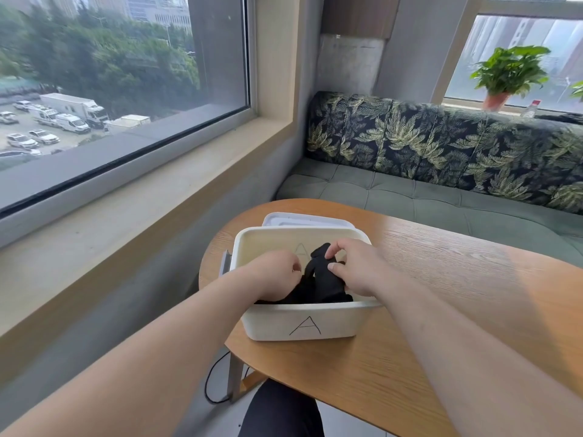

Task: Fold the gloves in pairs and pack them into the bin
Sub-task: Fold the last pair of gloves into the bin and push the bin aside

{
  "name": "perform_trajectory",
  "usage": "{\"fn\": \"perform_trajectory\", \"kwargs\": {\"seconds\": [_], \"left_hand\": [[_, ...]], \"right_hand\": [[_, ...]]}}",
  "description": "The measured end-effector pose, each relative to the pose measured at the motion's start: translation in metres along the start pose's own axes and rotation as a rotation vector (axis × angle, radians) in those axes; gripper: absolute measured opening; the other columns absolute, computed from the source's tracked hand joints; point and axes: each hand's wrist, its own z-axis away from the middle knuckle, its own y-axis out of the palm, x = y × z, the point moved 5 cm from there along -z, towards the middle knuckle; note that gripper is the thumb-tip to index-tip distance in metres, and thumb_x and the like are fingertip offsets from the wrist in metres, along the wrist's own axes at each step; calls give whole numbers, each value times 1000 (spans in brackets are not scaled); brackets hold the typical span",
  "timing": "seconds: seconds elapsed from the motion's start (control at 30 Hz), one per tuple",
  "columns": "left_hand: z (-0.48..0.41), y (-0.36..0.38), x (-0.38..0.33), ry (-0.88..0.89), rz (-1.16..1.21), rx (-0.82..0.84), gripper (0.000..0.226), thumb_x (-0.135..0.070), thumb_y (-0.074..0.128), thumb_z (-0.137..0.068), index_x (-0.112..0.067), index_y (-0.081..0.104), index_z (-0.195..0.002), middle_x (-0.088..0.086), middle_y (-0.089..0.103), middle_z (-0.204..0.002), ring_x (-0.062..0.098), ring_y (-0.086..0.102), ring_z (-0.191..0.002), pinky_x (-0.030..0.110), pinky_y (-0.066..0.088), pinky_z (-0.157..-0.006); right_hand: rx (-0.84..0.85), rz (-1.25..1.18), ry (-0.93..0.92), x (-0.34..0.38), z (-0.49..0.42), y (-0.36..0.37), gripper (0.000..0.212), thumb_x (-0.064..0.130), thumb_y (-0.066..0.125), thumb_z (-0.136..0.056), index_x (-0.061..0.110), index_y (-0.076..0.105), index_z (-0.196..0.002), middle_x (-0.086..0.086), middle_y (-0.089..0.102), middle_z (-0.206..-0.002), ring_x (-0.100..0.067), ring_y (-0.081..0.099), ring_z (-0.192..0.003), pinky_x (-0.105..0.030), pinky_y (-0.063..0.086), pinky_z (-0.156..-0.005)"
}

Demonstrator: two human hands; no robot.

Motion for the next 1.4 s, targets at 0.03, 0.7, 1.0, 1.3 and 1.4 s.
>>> {"fn": "perform_trajectory", "kwargs": {"seconds": [0.03,0.7,1.0,1.3,1.4], "left_hand": [[-1,2,4,-13,-30,6,31,-23,46,-107,-18,72,-122,3,74,-114,27,66,-108,42,56,-97],[-17,24,16,-39,-195,97,34,-16,51,-98,-12,43,-66,7,48,-73,26,43,-69,33,33,-57],[-19,24,15,-14,-213,77,29,-19,52,-98,-13,51,-70,10,59,-97,27,54,-78,37,44,-67],[-23,26,16,-3,-221,76,28,-21,52,-99,-14,52,-71,6,57,-89,26,56,-78,38,45,-67],[-24,27,16,5,-229,74,24,-21,52,-99,-14,56,-76,8,60,-101,27,60,-86,42,54,-77]], "right_hand": [[-2,99,-15,3,-2,0,11,31,63,-105,38,62,-113,4,70,-108,-17,66,-95,-34,51,-87],[-3,397,-101,23,-28,-13,17,23,66,-95,38,66,-103,15,54,-88,-20,57,-98,-30,43,-73],[153,413,-42,14,-27,20,19,24,68,-99,31,70,-117,11,60,-98,-16,57,-93,-19,36,-62],[183,34,27,4,-33,41,17,17,66,-97,27,68,-110,-3,70,-89,-23,75,-71,-36,63,-72],[221,-50,59,2,-32,45,18,15,62,-98,26,66,-111,-4,70,-95,-22,77,-70,-31,63,-64]]}}
